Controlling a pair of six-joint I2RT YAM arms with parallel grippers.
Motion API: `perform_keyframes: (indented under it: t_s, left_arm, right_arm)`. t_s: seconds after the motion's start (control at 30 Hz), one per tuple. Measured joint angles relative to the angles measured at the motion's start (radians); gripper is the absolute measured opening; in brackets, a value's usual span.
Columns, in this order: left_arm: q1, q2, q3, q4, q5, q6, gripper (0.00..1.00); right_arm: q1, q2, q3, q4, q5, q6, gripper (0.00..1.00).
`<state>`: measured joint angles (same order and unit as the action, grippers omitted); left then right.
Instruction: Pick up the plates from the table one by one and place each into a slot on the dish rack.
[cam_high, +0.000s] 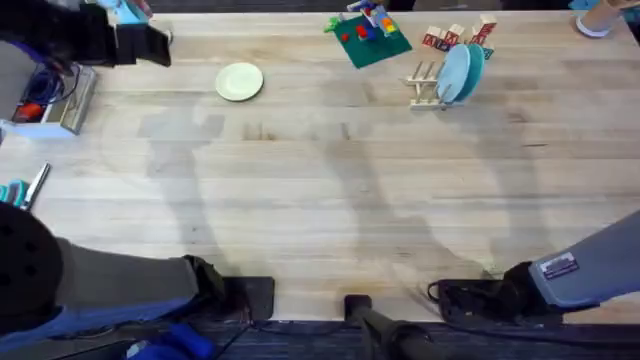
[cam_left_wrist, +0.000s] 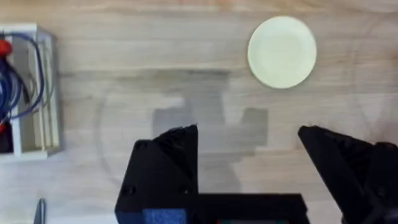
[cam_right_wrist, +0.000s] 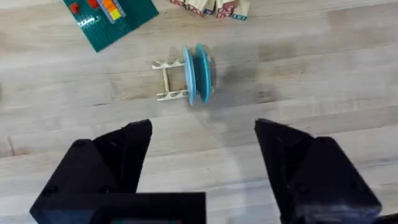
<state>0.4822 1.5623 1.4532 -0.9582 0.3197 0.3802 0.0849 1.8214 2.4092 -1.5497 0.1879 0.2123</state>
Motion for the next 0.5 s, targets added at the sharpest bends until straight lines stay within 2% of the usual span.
perform_keyframes:
  t_s: [0.13,0.33,0.5]
  left_arm:
    - [-0.061,0.000,0.000,0.055,0.008,-0.032,0.982]
    - [-0.185,0.000,0.000,0.170,0.002,-0.156,0.982]
    - [-0.253,0.000,0.000,0.221,0.035,-0.202,0.984]
  right_arm:
    - [0.000,0.000,0.000,0.000,0.000,0.000,0.995]
    - [0.000,0.000,0.000,0.000,0.000,0.000,0.996]
    - [0.000,0.000,0.000,0.000,0.000,0.000,0.996]
